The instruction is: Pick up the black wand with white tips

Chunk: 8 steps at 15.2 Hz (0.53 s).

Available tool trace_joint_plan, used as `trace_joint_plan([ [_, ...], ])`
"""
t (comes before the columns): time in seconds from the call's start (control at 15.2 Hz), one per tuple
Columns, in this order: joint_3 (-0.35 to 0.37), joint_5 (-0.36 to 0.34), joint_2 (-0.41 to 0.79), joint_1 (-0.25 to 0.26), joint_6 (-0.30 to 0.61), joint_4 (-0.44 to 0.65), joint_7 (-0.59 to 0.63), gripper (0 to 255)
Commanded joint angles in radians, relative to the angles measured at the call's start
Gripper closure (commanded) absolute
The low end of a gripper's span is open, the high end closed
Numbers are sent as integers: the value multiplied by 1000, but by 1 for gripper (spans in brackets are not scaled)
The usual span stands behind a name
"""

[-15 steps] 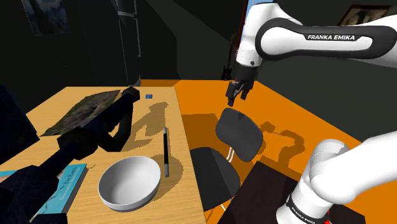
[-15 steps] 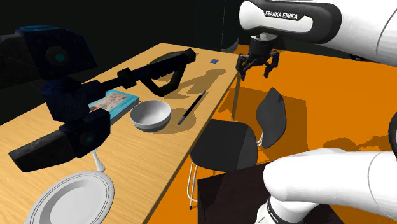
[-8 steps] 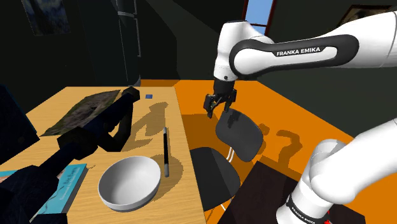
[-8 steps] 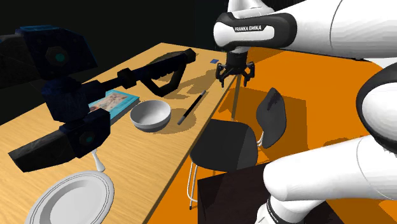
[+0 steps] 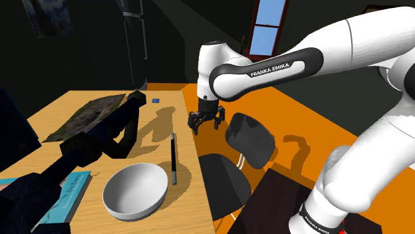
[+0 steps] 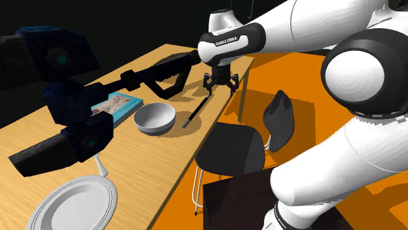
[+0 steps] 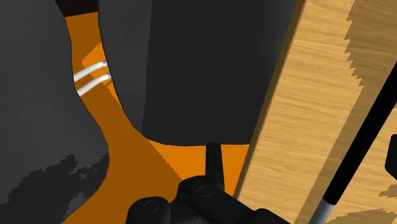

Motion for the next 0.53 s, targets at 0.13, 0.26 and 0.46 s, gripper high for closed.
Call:
trace_joint_plan([
  [0.13,50,-38,155,1,47,89,158,0],
  [0.26,65,-65,236,4,65,141,232,0],
  [0.46,75,-110,360,18,82,230,339,0],
])
